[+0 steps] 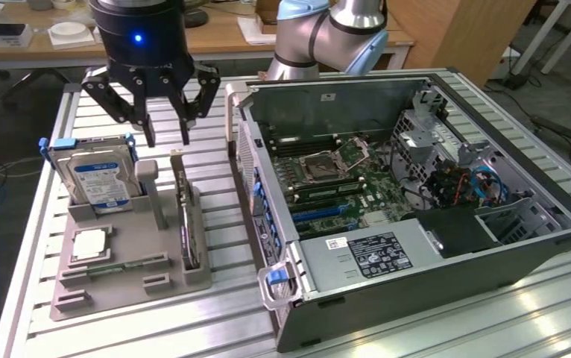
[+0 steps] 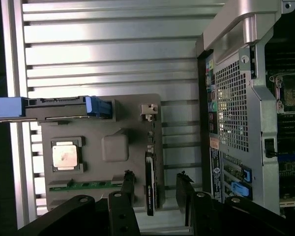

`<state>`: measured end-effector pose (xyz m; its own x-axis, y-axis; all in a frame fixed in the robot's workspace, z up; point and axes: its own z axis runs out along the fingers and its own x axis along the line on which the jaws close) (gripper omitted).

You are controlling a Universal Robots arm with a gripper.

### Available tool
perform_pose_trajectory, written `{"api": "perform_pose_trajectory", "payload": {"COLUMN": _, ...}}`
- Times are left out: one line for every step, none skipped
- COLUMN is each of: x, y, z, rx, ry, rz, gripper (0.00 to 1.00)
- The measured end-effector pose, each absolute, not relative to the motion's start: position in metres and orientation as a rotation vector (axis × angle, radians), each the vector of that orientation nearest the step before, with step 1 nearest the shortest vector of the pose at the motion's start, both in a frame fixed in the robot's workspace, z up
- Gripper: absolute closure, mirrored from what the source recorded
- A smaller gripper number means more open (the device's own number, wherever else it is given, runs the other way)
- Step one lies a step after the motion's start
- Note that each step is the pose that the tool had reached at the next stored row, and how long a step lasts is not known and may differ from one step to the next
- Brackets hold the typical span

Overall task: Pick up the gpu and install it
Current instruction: 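Pick up the gpu and move the gpu toward the slot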

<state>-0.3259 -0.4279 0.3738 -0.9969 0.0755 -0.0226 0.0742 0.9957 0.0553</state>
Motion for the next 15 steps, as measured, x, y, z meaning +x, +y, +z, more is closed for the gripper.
{"api": "perform_pose_trajectory", "payload": {"x": -0.3259, "y": -0.4280, "z": 0.3733, "rx": 0.117, "ry": 3.114, "rz": 0.085, "gripper": 0.53}}
{"api": "perform_pose_trajectory", "payload": {"x": -0.3259, "y": -0.4281, "z": 0.3727, "rx": 0.117, "ry": 3.114, "rz": 0.085, "gripper": 0.53}}
{"api": "perform_pose_trajectory", "payload": {"x": -0.3259, "y": -0.4282, "z": 0.3722, "rx": 0.117, "ry": 3.114, "rz": 0.086, "gripper": 0.53}}
{"api": "perform_pose_trajectory", "payload": {"x": -0.3259, "y": -0.4283, "z": 0.3717, "rx": 0.117, "ry": 3.114, "rz": 0.086, "gripper": 0.53}}
{"api": "perform_pose_trajectory", "payload": {"x": -0.3259, "y": -0.4287, "z": 0.3713, "rx": 0.117, "ry": 3.114, "rz": 0.086, "gripper": 0.53}}
{"api": "perform_pose_trajectory", "payload": {"x": -0.3258, "y": -0.4292, "z": 0.3709, "rx": 0.116, "ry": 3.114, "rz": 0.086, "gripper": 0.53}}
{"api": "perform_pose_trajectory", "payload": {"x": -0.3258, "y": -0.4297, "z": 0.3705, "rx": 0.117, "ry": 3.114, "rz": 0.086, "gripper": 0.53}}
{"api": "perform_pose_trajectory", "payload": {"x": -0.3259, "y": -0.4303, "z": 0.3701, "rx": 0.117, "ry": 3.114, "rz": 0.087, "gripper": 0.53}}
{"api": "perform_pose_trajectory", "payload": {"x": -0.3259, "y": -0.4310, "z": 0.3697, "rx": 0.117, "ry": 3.114, "rz": 0.087, "gripper": 0.53}}
{"api": "perform_pose_trajectory", "payload": {"x": -0.3259, "y": -0.4316, "z": 0.3693, "rx": 0.117, "ry": 3.114, "rz": 0.087, "gripper": 0.53}}
{"api": "perform_pose_trajectory", "payload": {"x": -0.3259, "y": -0.4322, "z": 0.3689, "rx": 0.117, "ry": 3.114, "rz": 0.088, "gripper": 0.53}}
{"api": "perform_pose_trajectory", "payload": {"x": -0.3259, "y": -0.4329, "z": 0.3685, "rx": 0.117, "ry": 3.114, "rz": 0.088, "gripper": 0.53}}
{"api": "perform_pose_trajectory", "payload": {"x": -0.3259, "y": -0.4335, "z": 0.3682, "rx": 0.117, "ry": 3.114, "rz": 0.088, "gripper": 0.53}}
{"api": "perform_pose_trajectory", "payload": {"x": -0.3259, "y": -0.4342, "z": 0.3678, "rx": 0.117, "ry": 3.114, "rz": 0.089, "gripper": 0.53}}
{"api": "perform_pose_trajectory", "payload": {"x": -0.3259, "y": -0.4349, "z": 0.3676, "rx": 0.117, "ry": 3.114, "rz": 0.090, "gripper": 0.53}}
